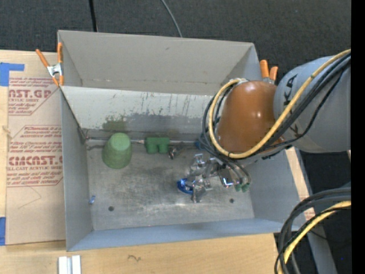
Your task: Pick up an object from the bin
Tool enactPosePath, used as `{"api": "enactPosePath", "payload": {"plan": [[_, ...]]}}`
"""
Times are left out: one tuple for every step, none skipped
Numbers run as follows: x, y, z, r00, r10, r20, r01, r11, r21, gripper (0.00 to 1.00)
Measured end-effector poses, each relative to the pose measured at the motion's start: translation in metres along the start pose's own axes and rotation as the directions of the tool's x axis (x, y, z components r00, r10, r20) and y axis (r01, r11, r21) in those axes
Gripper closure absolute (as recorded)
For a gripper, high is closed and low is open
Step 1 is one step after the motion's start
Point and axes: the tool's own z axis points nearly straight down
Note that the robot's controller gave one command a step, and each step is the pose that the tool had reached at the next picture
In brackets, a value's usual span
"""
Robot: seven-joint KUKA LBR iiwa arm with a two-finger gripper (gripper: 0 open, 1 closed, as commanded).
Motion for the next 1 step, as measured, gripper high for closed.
{"api": "enactPosePath", "payload": {"plan": [[-0.0015,0.0002,-0.045,1.0,0.0,0.004,0.0,1.0,0.001,1.0]]}}
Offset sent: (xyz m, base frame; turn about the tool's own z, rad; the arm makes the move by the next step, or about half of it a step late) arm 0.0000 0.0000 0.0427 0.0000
